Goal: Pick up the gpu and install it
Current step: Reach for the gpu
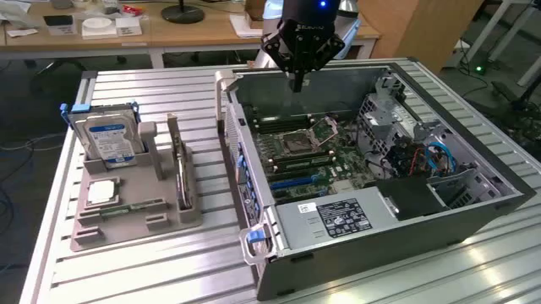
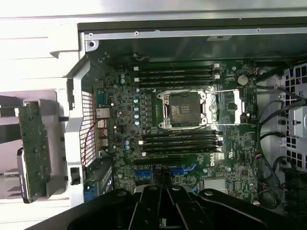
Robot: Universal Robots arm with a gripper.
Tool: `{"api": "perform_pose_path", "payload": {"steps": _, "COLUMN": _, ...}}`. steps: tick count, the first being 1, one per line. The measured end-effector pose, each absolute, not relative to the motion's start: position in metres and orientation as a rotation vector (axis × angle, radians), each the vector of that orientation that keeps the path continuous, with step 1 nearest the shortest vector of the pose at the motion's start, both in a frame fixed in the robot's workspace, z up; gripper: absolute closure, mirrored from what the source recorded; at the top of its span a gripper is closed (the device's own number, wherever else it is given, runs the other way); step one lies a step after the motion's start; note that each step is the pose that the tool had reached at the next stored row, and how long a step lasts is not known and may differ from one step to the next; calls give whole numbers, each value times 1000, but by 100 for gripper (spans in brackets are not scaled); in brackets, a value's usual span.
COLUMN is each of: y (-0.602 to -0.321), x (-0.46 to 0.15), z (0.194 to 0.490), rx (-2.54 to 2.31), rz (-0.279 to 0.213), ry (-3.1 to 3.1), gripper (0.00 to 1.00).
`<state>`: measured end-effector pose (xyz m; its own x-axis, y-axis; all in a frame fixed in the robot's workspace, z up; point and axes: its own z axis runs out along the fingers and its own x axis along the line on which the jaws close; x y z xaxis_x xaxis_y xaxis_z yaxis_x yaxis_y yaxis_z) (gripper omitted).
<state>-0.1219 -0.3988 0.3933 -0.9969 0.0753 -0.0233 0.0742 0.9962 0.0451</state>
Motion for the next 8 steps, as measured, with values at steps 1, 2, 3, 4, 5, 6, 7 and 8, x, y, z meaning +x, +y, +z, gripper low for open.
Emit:
{"api": "perform_pose_path", "payload": {"steps": 1, "y": -399, "x": -122, "z": 393, "rx": 117, "rz": 69, "ry": 3114, "gripper": 89}}
{"api": "perform_pose_path", "payload": {"steps": 2, "y": -399, "x": -122, "z": 393, "rx": 117, "rz": 69, "ry": 3114, "gripper": 89}}
{"api": "perform_pose_path", "payload": {"steps": 3, "y": -399, "x": -122, "z": 393, "rx": 117, "rz": 69, "ry": 3114, "gripper": 89}}
{"api": "perform_pose_path", "payload": {"steps": 4, "y": -399, "x": -122, "z": 393, "rx": 117, "rz": 69, "ry": 3114, "gripper": 89}}
{"api": "perform_pose_path", "payload": {"steps": 5, "y": -399, "x": -122, "z": 393, "rx": 116, "rz": 69, "ry": 3114, "gripper": 89}}
{"api": "perform_pose_path", "payload": {"steps": 6, "y": -399, "x": -122, "z": 393, "rx": 116, "rz": 69, "ry": 3114, "gripper": 89}}
{"api": "perform_pose_path", "payload": {"steps": 7, "y": -399, "x": -123, "z": 393, "rx": 117, "rz": 69, "ry": 3114, "gripper": 89}}
{"api": "perform_pose_path", "payload": {"steps": 8, "y": -399, "x": -124, "z": 393, "rx": 117, "rz": 69, "ry": 3114, "gripper": 89}}
